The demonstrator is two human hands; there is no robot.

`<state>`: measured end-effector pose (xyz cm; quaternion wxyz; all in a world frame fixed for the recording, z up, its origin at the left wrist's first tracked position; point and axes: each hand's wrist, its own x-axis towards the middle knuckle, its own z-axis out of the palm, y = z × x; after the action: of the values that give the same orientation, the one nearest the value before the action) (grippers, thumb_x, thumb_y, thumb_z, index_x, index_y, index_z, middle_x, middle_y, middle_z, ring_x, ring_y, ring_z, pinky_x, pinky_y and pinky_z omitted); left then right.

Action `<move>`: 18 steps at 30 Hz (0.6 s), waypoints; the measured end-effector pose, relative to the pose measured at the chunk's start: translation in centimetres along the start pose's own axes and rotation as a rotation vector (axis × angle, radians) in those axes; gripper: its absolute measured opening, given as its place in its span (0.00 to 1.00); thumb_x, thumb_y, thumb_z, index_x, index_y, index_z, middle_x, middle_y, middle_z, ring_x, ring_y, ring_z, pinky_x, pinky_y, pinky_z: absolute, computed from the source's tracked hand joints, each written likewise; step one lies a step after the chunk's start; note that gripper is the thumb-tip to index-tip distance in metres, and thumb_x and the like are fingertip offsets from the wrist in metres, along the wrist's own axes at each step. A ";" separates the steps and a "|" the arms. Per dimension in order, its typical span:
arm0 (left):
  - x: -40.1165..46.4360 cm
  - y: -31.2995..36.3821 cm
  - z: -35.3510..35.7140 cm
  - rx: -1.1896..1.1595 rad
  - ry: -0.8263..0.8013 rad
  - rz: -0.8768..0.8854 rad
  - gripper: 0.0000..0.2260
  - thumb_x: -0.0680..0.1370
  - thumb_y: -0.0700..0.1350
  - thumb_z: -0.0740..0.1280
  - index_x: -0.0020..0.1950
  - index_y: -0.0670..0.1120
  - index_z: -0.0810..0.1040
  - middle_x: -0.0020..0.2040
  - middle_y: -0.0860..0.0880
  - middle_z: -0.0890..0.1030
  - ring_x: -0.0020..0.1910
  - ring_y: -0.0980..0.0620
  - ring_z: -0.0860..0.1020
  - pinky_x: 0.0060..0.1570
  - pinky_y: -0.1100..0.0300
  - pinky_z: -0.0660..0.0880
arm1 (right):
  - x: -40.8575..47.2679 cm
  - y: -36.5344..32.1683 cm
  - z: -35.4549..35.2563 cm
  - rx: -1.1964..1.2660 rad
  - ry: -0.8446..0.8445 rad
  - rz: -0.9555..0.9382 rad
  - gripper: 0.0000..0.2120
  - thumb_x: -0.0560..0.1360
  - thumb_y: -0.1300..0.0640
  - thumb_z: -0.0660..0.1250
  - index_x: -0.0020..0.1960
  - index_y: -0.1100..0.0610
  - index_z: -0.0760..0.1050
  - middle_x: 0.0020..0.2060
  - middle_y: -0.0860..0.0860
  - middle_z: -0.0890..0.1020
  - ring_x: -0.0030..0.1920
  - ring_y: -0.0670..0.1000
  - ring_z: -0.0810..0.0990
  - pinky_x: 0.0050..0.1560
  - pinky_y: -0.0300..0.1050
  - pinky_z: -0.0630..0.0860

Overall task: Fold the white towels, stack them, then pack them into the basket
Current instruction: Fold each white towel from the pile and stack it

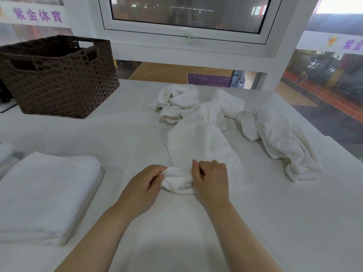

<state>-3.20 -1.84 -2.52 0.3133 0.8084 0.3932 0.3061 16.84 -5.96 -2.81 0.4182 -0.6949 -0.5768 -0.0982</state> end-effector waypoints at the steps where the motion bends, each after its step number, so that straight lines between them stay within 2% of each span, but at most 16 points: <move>1: 0.0 -0.1 0.1 0.036 0.006 0.013 0.09 0.83 0.45 0.58 0.54 0.58 0.76 0.48 0.57 0.78 0.48 0.54 0.77 0.47 0.61 0.73 | 0.1 0.6 -0.2 -0.041 0.027 0.054 0.23 0.79 0.49 0.58 0.27 0.50 0.57 0.21 0.42 0.60 0.24 0.49 0.62 0.39 0.46 0.64; 5: 0.0 -0.6 0.3 0.147 0.069 0.030 0.09 0.83 0.47 0.56 0.55 0.58 0.74 0.46 0.57 0.75 0.45 0.54 0.76 0.43 0.59 0.73 | 0.0 2.7 -0.8 -0.179 -0.106 0.201 0.28 0.78 0.47 0.61 0.25 0.49 0.53 0.17 0.44 0.58 0.20 0.49 0.59 0.39 0.48 0.68; 6: 0.1 -0.7 0.2 0.151 0.074 0.030 0.09 0.83 0.47 0.57 0.55 0.58 0.74 0.45 0.56 0.74 0.43 0.54 0.75 0.42 0.60 0.73 | 0.1 2.9 -1.0 -0.170 -0.111 0.199 0.27 0.78 0.46 0.61 0.25 0.50 0.55 0.17 0.44 0.59 0.21 0.50 0.61 0.38 0.48 0.69; 8: 0.2 -0.7 0.1 0.132 0.037 0.047 0.09 0.83 0.45 0.58 0.55 0.58 0.75 0.44 0.56 0.73 0.43 0.53 0.75 0.41 0.63 0.71 | 0.7 2.5 -1.5 -0.095 -0.019 0.126 0.20 0.76 0.46 0.60 0.27 0.50 0.62 0.20 0.43 0.65 0.22 0.50 0.65 0.38 0.46 0.70; 11: 0.1 -0.5 0.1 0.105 -0.047 0.071 0.11 0.82 0.43 0.60 0.56 0.57 0.77 0.44 0.58 0.72 0.42 0.54 0.74 0.40 0.68 0.68 | 2.2 0.4 -1.5 0.111 0.005 -0.028 0.06 0.76 0.54 0.64 0.41 0.53 0.74 0.34 0.45 0.77 0.35 0.47 0.73 0.45 0.40 0.69; 12: 0.1 -0.5 0.1 0.096 -0.065 0.066 0.11 0.82 0.42 0.60 0.56 0.57 0.77 0.44 0.57 0.72 0.42 0.53 0.74 0.40 0.68 0.68 | 2.8 -0.6 -1.3 0.197 -0.060 -0.032 0.02 0.77 0.57 0.65 0.45 0.54 0.75 0.39 0.45 0.78 0.40 0.46 0.74 0.47 0.37 0.69; 13: 0.1 -0.5 0.0 0.089 -0.079 0.058 0.12 0.81 0.41 0.60 0.55 0.58 0.77 0.44 0.56 0.72 0.41 0.52 0.74 0.39 0.68 0.68 | 3.4 -1.4 -0.9 0.269 -0.154 0.004 0.02 0.77 0.59 0.66 0.50 0.54 0.76 0.44 0.45 0.79 0.45 0.46 0.75 0.50 0.36 0.70; 15: 0.1 -0.5 -0.2 0.083 -0.105 0.044 0.14 0.78 0.40 0.61 0.50 0.60 0.77 0.43 0.54 0.71 0.40 0.52 0.73 0.37 0.67 0.67 | 4.3 -2.3 0.5 0.296 -0.373 0.149 0.14 0.77 0.54 0.68 0.61 0.54 0.74 0.55 0.47 0.77 0.55 0.48 0.75 0.58 0.42 0.72; 17: 0.1 -0.4 -0.2 0.089 -0.128 0.025 0.15 0.76 0.39 0.61 0.43 0.61 0.73 0.41 0.54 0.69 0.38 0.53 0.71 0.36 0.66 0.65 | 4.8 -2.4 2.0 0.145 -0.548 0.275 0.29 0.74 0.45 0.70 0.71 0.54 0.67 0.64 0.51 0.73 0.62 0.53 0.73 0.64 0.47 0.70; 18: 0.1 -0.3 -0.1 0.092 -0.133 0.014 0.14 0.76 0.39 0.61 0.41 0.60 0.71 0.41 0.54 0.69 0.37 0.53 0.70 0.35 0.65 0.64 | 4.9 -2.2 2.5 0.044 -0.598 0.289 0.33 0.73 0.43 0.70 0.73 0.55 0.64 0.66 0.52 0.72 0.64 0.55 0.72 0.65 0.48 0.69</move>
<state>-3.41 -1.56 -2.66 0.2990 0.8433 0.3793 0.2356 15.56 -0.71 -0.27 0.2549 -0.7583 -0.5715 0.1829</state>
